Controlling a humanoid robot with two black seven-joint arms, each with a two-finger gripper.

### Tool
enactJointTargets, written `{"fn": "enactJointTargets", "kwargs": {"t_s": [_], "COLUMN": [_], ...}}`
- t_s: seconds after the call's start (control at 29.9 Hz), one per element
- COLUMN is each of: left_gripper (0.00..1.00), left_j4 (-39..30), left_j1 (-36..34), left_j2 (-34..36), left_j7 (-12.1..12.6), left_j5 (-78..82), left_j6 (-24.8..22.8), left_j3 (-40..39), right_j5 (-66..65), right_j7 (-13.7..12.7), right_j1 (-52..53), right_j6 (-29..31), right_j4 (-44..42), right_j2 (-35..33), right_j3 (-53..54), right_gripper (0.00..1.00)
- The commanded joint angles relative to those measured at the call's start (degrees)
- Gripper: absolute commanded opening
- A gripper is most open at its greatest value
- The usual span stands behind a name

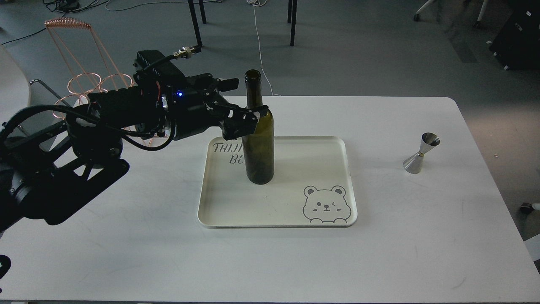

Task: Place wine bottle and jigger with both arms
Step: 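Reach the left gripper to the wine bottle neck and grasp it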

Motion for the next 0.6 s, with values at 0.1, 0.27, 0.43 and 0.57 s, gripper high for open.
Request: {"fn": "enactJointTargets", "kwargs": {"t_s": [0.1,0.27,0.43,0.57], "left_gripper": [0.64,0.53,0.26,0.18], "left_j4": [0.2,0.3,0.3,0.0], "left_j1": [0.1,-0.1,-0.1,-0.5], "left_j2": [-1.7,-2.0,-2.0,-1.7], "left_j7": [2.7,3.9,3.9,3.9], "left_j5": [-1.8,-3.3,-3.4,-3.4], "left_j6": [0.7,0.7,0.7,0.7], "left_j3": [-0.6,-0.7,-0.8,-0.9], "right_j5": [0.0,0.0,0.0,0.0], "right_j7": [0.0,0.0,0.0,0.0], "right_j1": [-0.2,-0.2,-0.1,-0.1], "right_j6": [-0.1,-0.4,-0.4,-0.4], "right_j4": [-0.1,0.0,-0.1,-0.1], "right_j2": [0.0,0.0,0.0,0.0], "right_j3": [0.0,0.0,-0.1,-0.1], "right_gripper": [0.98,0.98,0.98,0.98]}}
